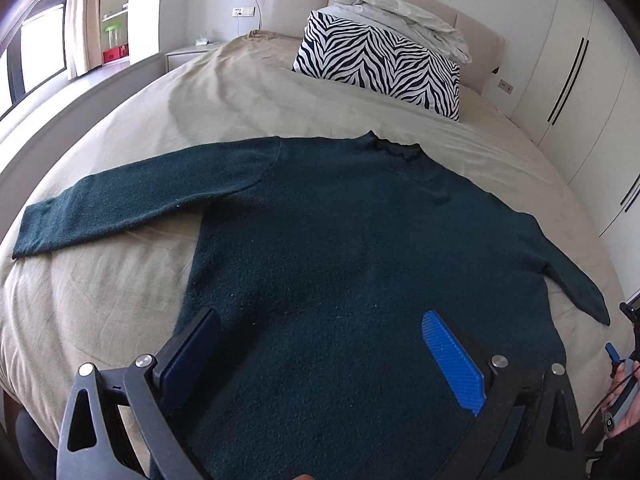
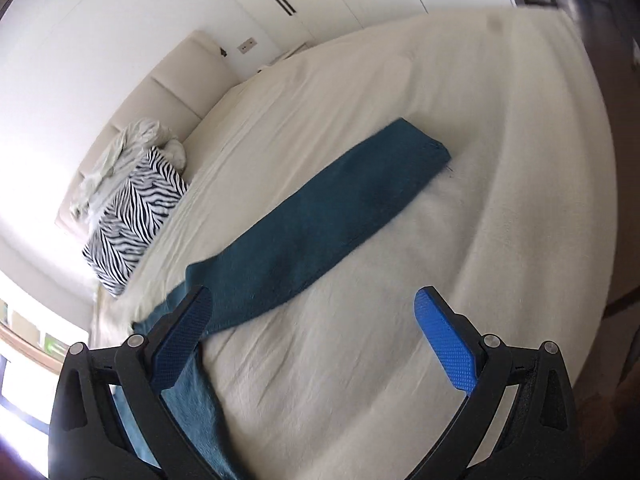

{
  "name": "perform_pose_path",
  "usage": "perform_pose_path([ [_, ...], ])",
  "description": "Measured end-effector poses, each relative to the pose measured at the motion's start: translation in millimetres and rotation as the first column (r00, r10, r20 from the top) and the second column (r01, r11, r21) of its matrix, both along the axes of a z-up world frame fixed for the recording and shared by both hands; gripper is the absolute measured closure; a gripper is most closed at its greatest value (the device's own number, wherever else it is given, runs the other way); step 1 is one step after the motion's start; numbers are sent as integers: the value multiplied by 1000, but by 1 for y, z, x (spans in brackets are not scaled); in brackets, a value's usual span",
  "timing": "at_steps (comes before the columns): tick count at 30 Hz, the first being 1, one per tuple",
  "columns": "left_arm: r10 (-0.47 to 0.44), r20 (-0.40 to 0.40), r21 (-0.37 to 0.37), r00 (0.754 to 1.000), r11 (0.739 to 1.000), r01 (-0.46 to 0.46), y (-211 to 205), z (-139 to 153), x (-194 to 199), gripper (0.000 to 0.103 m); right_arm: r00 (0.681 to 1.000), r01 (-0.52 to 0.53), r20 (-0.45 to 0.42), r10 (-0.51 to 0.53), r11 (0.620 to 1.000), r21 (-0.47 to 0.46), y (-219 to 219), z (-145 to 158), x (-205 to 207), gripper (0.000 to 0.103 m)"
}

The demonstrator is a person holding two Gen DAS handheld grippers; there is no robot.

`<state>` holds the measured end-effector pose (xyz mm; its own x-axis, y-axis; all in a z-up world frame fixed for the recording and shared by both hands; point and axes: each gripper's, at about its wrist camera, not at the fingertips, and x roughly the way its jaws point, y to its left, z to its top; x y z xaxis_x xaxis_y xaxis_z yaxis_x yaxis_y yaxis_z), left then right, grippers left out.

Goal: Fold small clothes
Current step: 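Grasp the sweater sleeve cuff with the right gripper and fold it across the body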

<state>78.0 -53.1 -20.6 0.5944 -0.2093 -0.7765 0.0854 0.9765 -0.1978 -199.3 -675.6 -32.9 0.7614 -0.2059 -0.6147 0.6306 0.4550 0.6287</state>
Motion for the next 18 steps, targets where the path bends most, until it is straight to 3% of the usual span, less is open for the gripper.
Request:
perform_pose_path([
  [2,-1,-2,-29,1000,1000,1,-5,-6,9,0,999,43,26,-46,994,105,-40,-20,-10,6],
  [5,-25,-32,-91,999,996,22,-12,-15,23,0,993,100,47,-111,976,192,-78,-44,-14,13],
  [9,-53,-51,-125,997,991,46,-20,-25,35,0,989,120,68,-135,975,187,-111,-54,-4,15],
  [12,-94,-80,-200,992,977,77,-21,-34,40,2,987,116,88,-135,974,194,-126,-59,17,22],
  [14,-107,-92,-229,990,970,83,-20,-39,42,6,988,113,83,-133,970,214,-144,-65,29,39],
  [15,-110,-98,-235,989,968,85,-19,-41,42,7,989,109,73,-127,971,214,-151,-67,34,43],
  [17,-118,-111,-247,987,965,87,-18,-44,44,11,993,103,41,-114,975,199,-160,-69,52,70],
  [18,-117,-115,-249,986,965,85,-16,-45,45,11,994,94,28,-101,976,198,-165,-69,58,74],
])
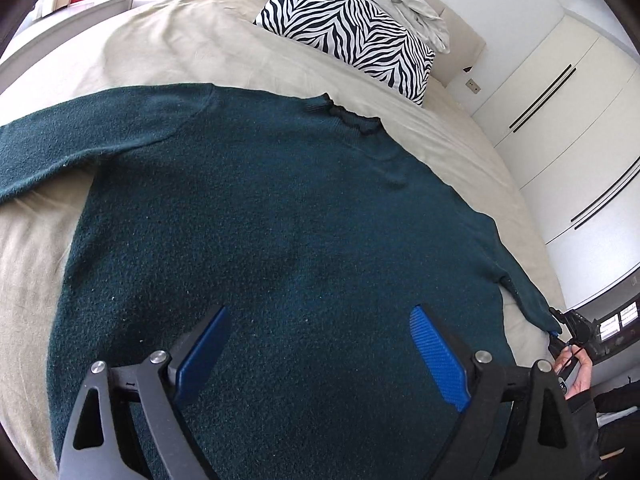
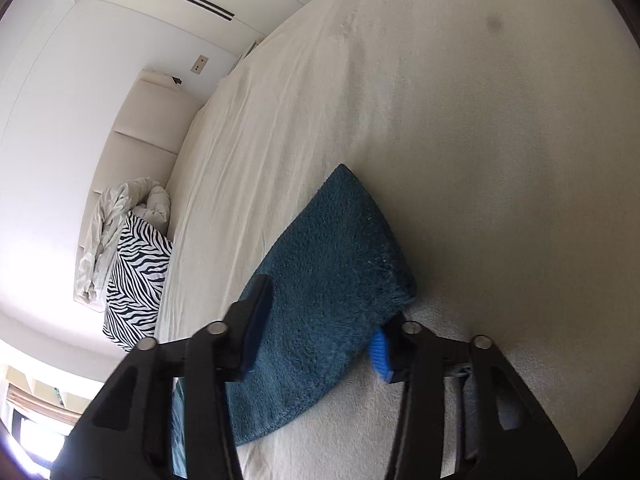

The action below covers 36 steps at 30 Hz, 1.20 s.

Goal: Fold small clothes

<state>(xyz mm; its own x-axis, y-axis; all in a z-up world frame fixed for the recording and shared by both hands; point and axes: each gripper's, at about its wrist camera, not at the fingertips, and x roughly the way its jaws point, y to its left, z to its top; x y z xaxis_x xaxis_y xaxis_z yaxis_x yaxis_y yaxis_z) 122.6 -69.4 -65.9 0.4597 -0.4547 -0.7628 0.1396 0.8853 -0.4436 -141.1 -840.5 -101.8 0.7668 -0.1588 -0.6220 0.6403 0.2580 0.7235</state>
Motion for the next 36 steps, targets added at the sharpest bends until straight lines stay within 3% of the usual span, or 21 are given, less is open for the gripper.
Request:
perform_pose_path([
  [2,6,-4,-7,1000,1000,-6,3,-2,1,11,1000,-30,-3,30,999,-18,1,6,11,81],
  [5,8,-16,-36,1000,999,-9,6,-3,5,11,993,-117,-42,112,985,-130,28,33,38,87],
  [9,-6,-19,-84,1000,996,4,5,-1,11,11,957,-290,-86,277,916,-276,91,76,93,91],
  [11,-12,-22,-118,1000,993,9,3,2,16,11,912,-410,-136,388,838,-360,150,97,124,92],
  [14,-19,-35,-177,999,984,12,1,6,26,10,818,-567,-212,534,690,-450,238,109,172,93],
  [17,-34,-50,-216,998,976,23,-5,9,35,7,723,-673,-308,618,533,-512,326,103,203,93],
  [19,-52,-72,-285,996,958,29,-9,7,43,6,660,-731,-401,635,422,-536,379,89,218,94],
  [22,-55,-132,-371,990,929,2,-13,0,56,5,597,-779,-468,652,329,-534,430,69,233,94],
  [25,-109,-181,-428,977,904,21,-30,-6,69,5,578,-787,-518,631,264,-557,466,49,211,94],
  [28,-180,-250,-520,951,854,25,-47,-16,80,4,585,-780,-531,613,247,-575,482,40,186,94],
  [33,-237,-336,-562,911,827,7,-69,-37,100,6,605,-752,-519,604,218,-623,482,44,163,94],
  [34,-242,-347,-575,906,818,-1,-71,-40,104,7,606,-748,-520,602,208,-630,483,47,161,94],
  [36,-256,-351,-581,901,814,4,-77,-41,111,26,604,-745,-521,603,194,-639,487,50,157,94],
])
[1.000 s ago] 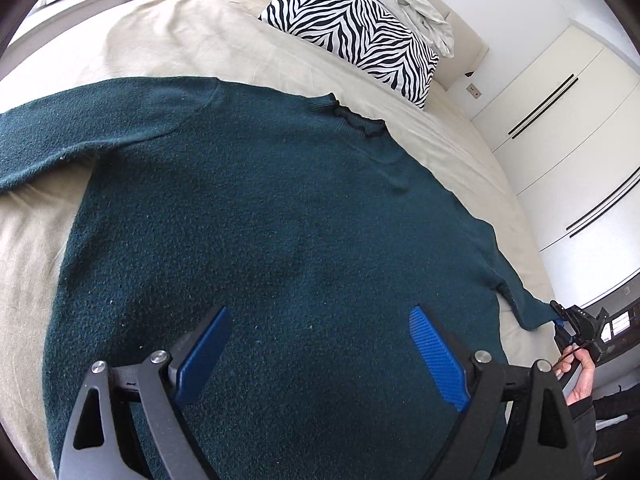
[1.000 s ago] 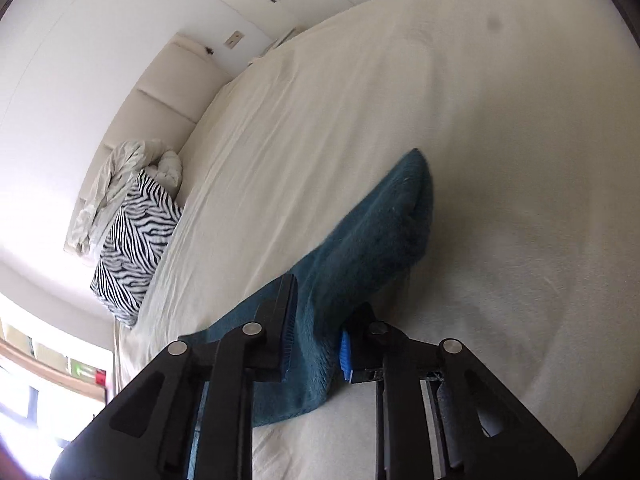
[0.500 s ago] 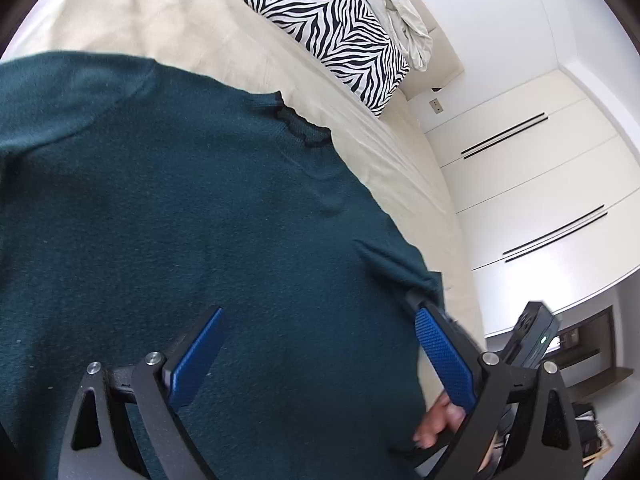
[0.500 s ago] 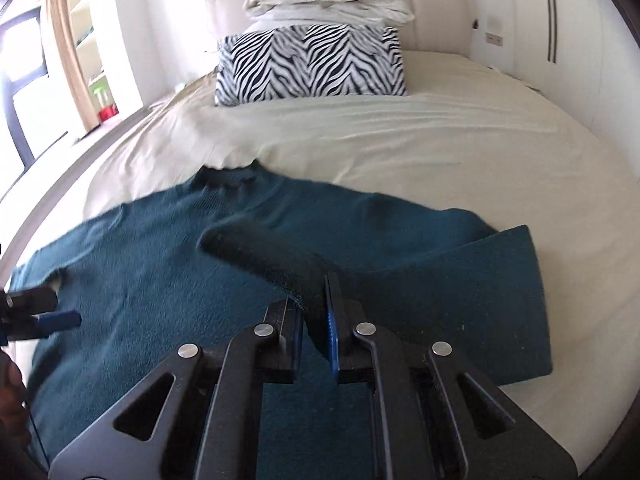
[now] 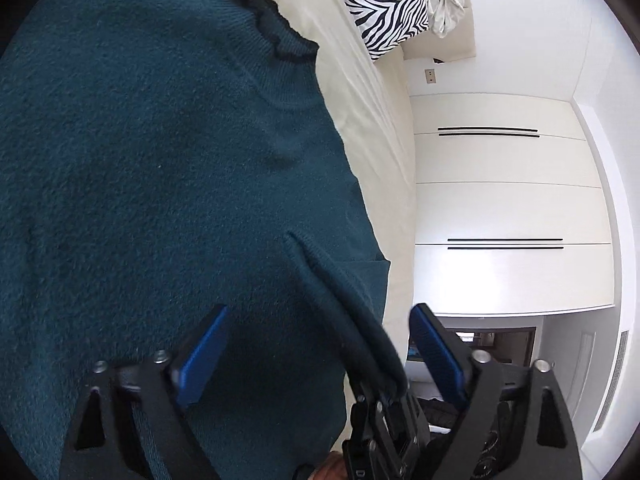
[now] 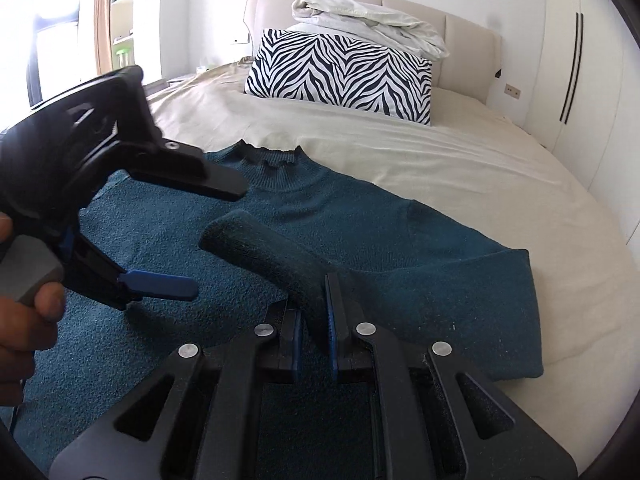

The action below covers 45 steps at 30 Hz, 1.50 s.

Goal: Fold small clothes

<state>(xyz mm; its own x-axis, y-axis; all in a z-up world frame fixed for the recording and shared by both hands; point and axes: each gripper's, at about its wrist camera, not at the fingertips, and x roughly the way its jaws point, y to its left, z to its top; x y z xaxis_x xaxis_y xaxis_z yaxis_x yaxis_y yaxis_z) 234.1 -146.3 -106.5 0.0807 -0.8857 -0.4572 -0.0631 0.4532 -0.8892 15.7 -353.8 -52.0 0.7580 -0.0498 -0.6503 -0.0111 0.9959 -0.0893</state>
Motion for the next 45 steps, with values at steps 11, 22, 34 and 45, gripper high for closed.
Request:
perform_pose_path([
  [11,-58,149,136,987,990,37,10,46,23,95,999,-32,-21,35,991,132,-1,2,-16,84],
  [22,-13,324,301,946,949,-90,87,91,51,95,973,213,-134,-188,506,836,-124,-36,-53,38],
  [34,6,308,369,951,921,-125,103,46,59,95,929,302,-265,-260,116,946,-175,-88,-27,39],
  [45,16,269,417,963,899,-132,104,8,58,94,894,232,-211,-395,5,973,-219,-106,-39,46],
])
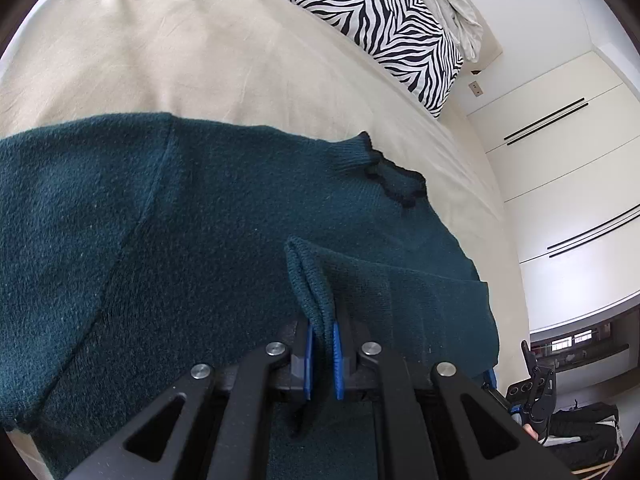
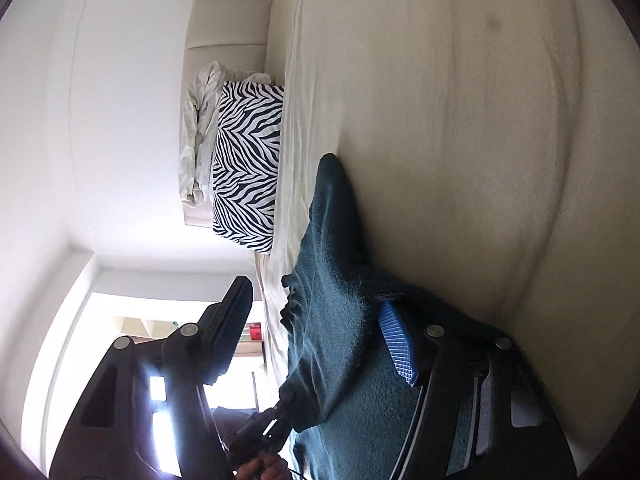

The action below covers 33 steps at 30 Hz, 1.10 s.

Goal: Fold small clothes

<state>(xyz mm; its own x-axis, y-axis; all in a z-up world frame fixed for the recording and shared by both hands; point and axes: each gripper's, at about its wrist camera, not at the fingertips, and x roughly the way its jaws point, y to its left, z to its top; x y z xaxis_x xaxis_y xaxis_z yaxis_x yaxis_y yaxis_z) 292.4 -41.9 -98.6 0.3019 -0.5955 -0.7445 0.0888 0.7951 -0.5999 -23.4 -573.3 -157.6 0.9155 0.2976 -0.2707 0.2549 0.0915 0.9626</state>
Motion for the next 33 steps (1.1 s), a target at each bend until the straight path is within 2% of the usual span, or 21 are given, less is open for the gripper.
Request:
perform_pose_path([
  [3,12,3,3,1000,1000,-12,4,-7,0,91,1000,-7,1,7,999,32,-1,-3,-7,48],
  [5,16,11,-7,1000,1000,-16,6,-11,1,88,998,-45,-51,43,999,-21,3,9,-14,44],
  [7,18,18,-17,1000,1000,-17,8,-15,2,88,994,-82,-85,73,990,-113,7,29,-17,44],
  [10,14,45,-13,999,1000,-13,7,-18,2,88,990,-136,-58,128,974,-183,12,55,-15,44],
  [13,-7,90,5,996,1000,7,5,-19,1,87,981,-191,-60,182,959,-207,9,64,8,44],
  [18,-10,186,-39,982,999,17,11,-31,-9,86,959,-281,-77,272,945,-165,1,47,71,44],
  [22,-7,190,-56,982,998,17,12,-34,-9,86,959,-281,-96,268,945,-166,-13,33,125,44],
  [25,-8,188,-63,982,998,20,14,-36,-8,87,954,-291,-99,282,952,-98,-25,17,149,46],
  [27,-8,187,-67,982,997,21,15,-37,-8,87,945,-316,-121,304,944,-95,-26,14,155,46],
  [29,-8,187,-69,982,997,21,15,-37,-8,87,929,-361,-133,344,923,-134,-20,18,155,46],
  [33,-9,189,-65,982,998,22,14,-37,-8,87,900,-431,-135,413,890,-147,-9,21,130,46],
])
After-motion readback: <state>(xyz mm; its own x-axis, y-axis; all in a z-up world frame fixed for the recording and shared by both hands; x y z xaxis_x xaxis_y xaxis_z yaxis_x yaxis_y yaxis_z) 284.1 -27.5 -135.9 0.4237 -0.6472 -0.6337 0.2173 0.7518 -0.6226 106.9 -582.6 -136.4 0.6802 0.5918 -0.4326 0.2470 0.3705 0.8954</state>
